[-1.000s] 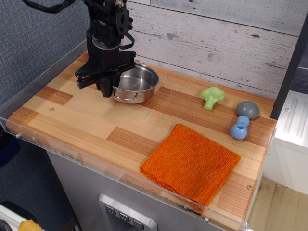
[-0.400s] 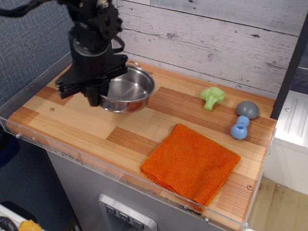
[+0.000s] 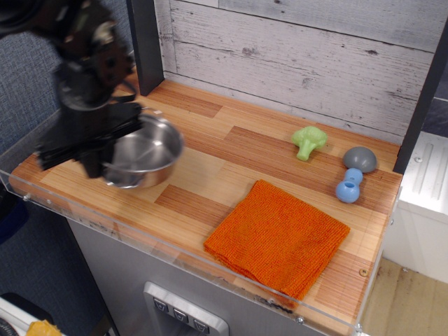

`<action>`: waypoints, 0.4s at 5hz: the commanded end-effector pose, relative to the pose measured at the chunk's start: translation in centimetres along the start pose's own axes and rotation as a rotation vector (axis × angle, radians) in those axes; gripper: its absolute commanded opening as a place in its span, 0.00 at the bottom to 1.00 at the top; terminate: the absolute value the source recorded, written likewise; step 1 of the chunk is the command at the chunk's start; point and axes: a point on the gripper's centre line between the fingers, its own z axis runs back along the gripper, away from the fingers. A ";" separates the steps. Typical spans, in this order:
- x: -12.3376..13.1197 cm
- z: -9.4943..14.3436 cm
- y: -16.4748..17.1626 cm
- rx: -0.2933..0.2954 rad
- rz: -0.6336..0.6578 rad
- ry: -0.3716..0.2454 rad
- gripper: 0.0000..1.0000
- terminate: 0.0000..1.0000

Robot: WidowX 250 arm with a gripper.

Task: Move the pot to the front left corner of the table

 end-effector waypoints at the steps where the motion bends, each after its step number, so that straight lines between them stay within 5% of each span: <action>1: 2.8 -0.7 2.6 -0.024 0.111 -0.049 0.00 0.00; 2: 3.4 -1.5 2.7 -0.005 0.139 -0.039 0.00 0.00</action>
